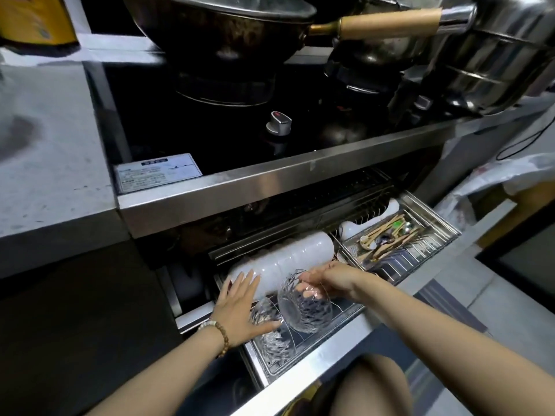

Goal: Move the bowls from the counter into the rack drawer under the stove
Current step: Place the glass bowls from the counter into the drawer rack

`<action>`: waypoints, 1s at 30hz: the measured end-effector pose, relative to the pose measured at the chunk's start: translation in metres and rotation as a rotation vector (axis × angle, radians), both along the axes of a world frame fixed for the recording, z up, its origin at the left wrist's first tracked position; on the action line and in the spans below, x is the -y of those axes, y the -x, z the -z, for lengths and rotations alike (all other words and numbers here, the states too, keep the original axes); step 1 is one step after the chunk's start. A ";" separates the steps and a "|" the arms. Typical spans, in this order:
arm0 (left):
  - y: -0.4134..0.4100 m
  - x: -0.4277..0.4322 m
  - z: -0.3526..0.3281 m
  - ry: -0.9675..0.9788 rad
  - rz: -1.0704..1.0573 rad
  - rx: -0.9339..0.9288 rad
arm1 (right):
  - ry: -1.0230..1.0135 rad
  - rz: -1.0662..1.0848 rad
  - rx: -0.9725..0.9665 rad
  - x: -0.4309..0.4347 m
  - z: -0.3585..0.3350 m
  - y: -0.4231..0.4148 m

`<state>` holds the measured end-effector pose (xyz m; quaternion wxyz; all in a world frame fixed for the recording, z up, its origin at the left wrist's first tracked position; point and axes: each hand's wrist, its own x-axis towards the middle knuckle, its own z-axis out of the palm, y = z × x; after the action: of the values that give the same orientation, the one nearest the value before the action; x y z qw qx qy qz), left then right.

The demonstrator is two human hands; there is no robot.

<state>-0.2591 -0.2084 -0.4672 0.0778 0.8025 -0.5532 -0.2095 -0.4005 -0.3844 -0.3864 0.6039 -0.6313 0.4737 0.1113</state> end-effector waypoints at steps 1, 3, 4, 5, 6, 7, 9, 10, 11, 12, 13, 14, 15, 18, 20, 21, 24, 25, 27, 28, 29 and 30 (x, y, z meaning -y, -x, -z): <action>0.000 0.001 0.002 0.009 -0.010 0.024 | -0.027 0.009 -0.013 0.002 0.005 -0.004; 0.001 0.002 0.003 0.028 -0.033 0.052 | -0.101 0.031 -0.038 0.005 0.013 -0.011; 0.001 0.003 0.003 0.034 -0.038 0.067 | -0.147 0.037 -0.055 0.006 0.016 -0.014; 0.001 0.003 0.004 0.031 -0.040 0.087 | -0.184 0.035 -0.066 0.007 0.018 -0.017; 0.002 0.004 0.005 0.024 -0.041 0.108 | -0.208 0.028 -0.072 0.008 0.021 -0.019; 0.002 0.004 0.005 0.017 -0.042 0.124 | -0.225 0.012 -0.080 0.009 0.025 -0.022; 0.004 0.005 0.007 0.019 -0.049 0.138 | -0.242 -0.024 -0.105 0.008 0.031 -0.027; 0.005 0.005 0.008 0.022 -0.055 0.143 | -0.239 -0.044 -0.122 0.007 0.034 -0.029; 0.005 0.005 0.009 0.025 -0.058 0.147 | -0.239 -0.059 -0.139 0.006 0.038 -0.031; 0.005 0.005 0.010 0.025 -0.058 0.151 | -0.241 -0.062 -0.154 0.004 0.040 -0.032; 0.004 0.005 0.012 0.025 -0.058 0.153 | -0.245 -0.066 -0.165 0.003 0.043 -0.033; 0.004 0.005 0.013 0.027 -0.059 0.156 | -0.245 -0.073 -0.175 0.002 0.047 -0.033; 0.004 0.005 0.014 0.029 -0.061 0.160 | -0.246 -0.082 -0.182 0.001 0.050 -0.033; 0.005 0.006 0.015 0.036 -0.061 0.165 | -0.246 -0.123 -0.202 0.000 0.056 -0.034; 0.005 0.006 0.015 0.036 -0.062 0.162 | -0.249 -0.130 -0.205 -0.002 0.059 -0.035; 0.005 0.006 0.016 0.036 -0.063 0.164 | -0.256 -0.131 -0.203 -0.002 0.061 -0.036; 0.005 0.005 0.015 0.040 -0.062 0.170 | -0.282 -0.133 -0.200 -0.001 0.064 -0.035; 0.005 0.005 0.015 0.041 -0.063 0.170 | -0.289 -0.143 -0.201 0.000 0.066 -0.035; 0.005 0.006 0.015 0.042 -0.062 0.169 | -0.310 -0.148 -0.196 0.002 0.066 -0.035; 0.005 0.006 0.015 0.042 -0.061 0.169 | -0.321 -0.147 -0.195 0.003 0.065 -0.034; 0.004 0.006 0.015 0.041 -0.061 0.167 | -0.328 -0.151 -0.195 0.002 0.065 -0.034; 0.004 0.006 0.016 0.042 -0.063 0.163 | -0.325 -0.157 -0.193 0.002 0.064 -0.033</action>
<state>-0.2633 -0.2140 -0.4830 0.0558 0.8322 -0.5363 -0.1293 -0.3670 -0.3863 -0.4506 0.6390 -0.5469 0.4545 0.2933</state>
